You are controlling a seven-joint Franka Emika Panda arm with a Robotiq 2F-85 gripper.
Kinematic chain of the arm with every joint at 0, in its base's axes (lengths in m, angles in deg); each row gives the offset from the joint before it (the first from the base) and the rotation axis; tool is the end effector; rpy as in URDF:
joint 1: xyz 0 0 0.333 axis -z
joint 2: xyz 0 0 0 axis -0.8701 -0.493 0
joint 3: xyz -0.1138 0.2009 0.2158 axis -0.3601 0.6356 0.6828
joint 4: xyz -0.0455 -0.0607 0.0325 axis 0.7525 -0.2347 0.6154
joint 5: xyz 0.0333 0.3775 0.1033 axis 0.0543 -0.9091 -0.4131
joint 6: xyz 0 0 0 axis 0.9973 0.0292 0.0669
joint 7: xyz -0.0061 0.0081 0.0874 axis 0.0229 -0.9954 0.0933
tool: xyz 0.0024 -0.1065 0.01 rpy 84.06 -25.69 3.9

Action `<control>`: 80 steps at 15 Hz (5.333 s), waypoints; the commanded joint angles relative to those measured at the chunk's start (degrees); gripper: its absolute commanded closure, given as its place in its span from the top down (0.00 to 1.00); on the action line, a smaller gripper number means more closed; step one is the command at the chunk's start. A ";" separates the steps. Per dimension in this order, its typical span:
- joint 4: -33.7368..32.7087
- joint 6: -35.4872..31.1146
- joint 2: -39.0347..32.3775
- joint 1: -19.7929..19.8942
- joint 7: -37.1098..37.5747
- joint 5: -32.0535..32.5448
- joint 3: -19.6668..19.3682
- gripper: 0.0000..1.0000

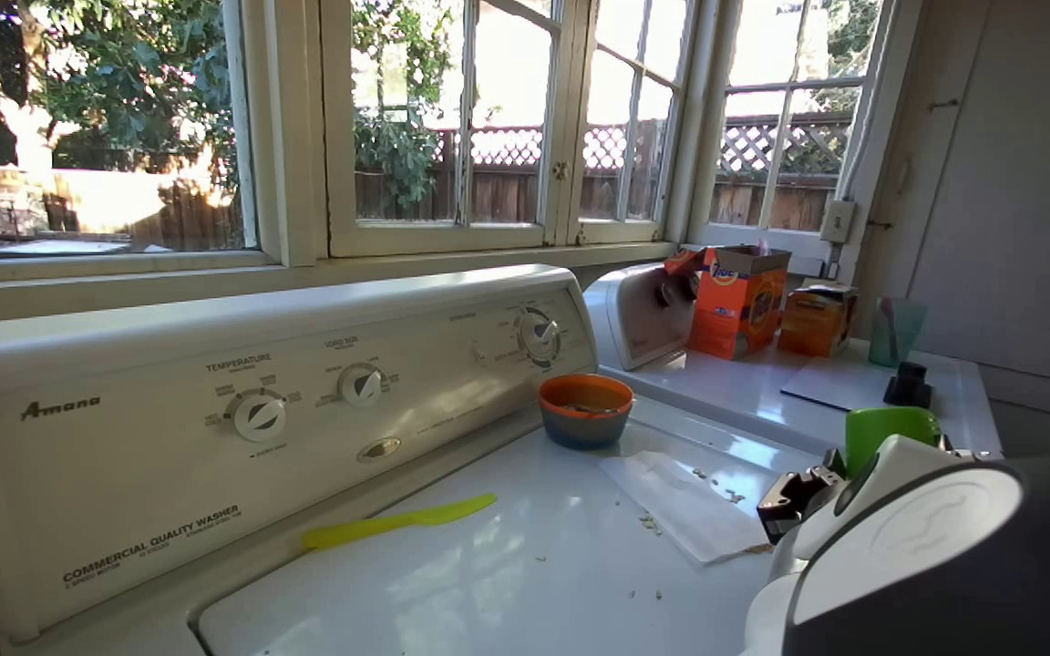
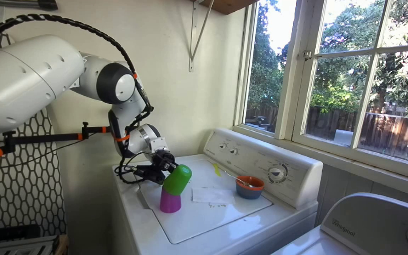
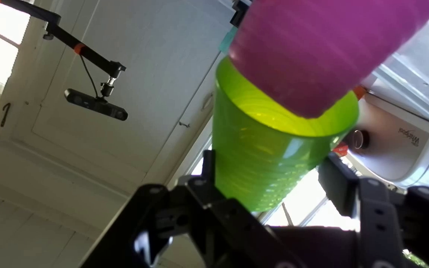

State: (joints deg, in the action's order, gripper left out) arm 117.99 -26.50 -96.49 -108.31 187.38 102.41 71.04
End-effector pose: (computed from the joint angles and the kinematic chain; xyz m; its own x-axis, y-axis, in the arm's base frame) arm 0.3954 0.4264 0.1769 0.4689 0.1748 0.8658 -0.8337 -0.2361 0.4992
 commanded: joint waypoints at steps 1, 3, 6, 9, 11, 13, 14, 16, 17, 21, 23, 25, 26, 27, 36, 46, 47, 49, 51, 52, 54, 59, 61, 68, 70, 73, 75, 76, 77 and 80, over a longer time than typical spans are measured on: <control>-0.98 -0.66 -0.87 0.03 -0.34 -0.99 0.53 0.45; -0.81 -0.88 -0.59 0.32 -1.04 -1.84 0.93 0.45; -1.39 -0.16 -0.84 0.25 -2.11 -2.92 0.86 0.45; -2.24 0.81 -1.45 0.09 -3.23 -3.96 0.48 0.45; -2.83 1.67 -1.89 -0.17 -2.76 -4.69 -0.11 0.45; -3.70 2.76 -2.70 -0.51 -2.32 -5.19 -0.78 0.45; -3.82 3.15 -2.98 -0.58 -2.28 -5.36 -0.99 0.45; -3.90 3.68 -3.39 -0.50 -1.83 -5.70 -1.31 0.45; -4.12 4.13 -3.66 -0.51 -1.62 -5.81 -1.55 0.45; -4.62 4.83 -3.25 -0.34 -1.66 -6.46 -1.61 0.45; -4.36 4.67 -2.40 -0.04 -1.37 -7.61 -1.44 0.45; -4.25 4.93 -1.81 0.09 -0.81 -9.00 -1.54 0.45; -4.31 5.19 -1.65 0.17 -0.57 -9.89 -1.57 0.45; -4.42 5.79 -1.45 0.13 0.16 -10.80 -1.79 0.45; -3.05 8.17 1.54 -1.62 10.13 -17.71 -8.62 0.45; 1.58 6.26 10.07 1.27 19.77 -27.08 -10.36 0.45; 2.46 6.06 11.23 1.79 20.88 -28.53 -10.39 0.45; 3.99 5.86 13.31 3.16 22.83 -31.51 -10.43 0.45; 6.05 3.83 16.06 4.95 24.57 -34.60 -10.06 0.45; 7.09 2.96 17.46 6.52 25.87 -35.85 -9.02 0.45; 9.90 -0.45 20.74 8.80 27.45 -37.57 -7.70 0.45; 17.34 -9.04 29.21 13.38 28.72 -39.40 -4.28 0.45; 19.83 -11.43 31.87 15.24 27.46 -40.76 -2.79 0.45; 27.65 -23.66 37.67 20.55 23.33 -44.02 1.68 0.45; 29.46 -28.06 38.59 21.11 22.30 -43.02 2.48 0.45; 30.98 -32.63 39.18 21.76 20.08 -43.07 3.25 0.45; 31.71 -34.89 39.35 22.11 18.42 -43.46 3.53 0.45; 32.11 -36.12 39.51 22.24 17.63 -43.47 3.64 0.45; 32.35 -37.25 39.48 22.30 16.90 -43.45 3.72 0.45; 32.55 -40.13 39.03 22.47 14.58 -43.43 3.87 0.45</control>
State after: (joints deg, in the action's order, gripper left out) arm 148.35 -62.57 -58.93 -86.95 204.24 60.02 74.04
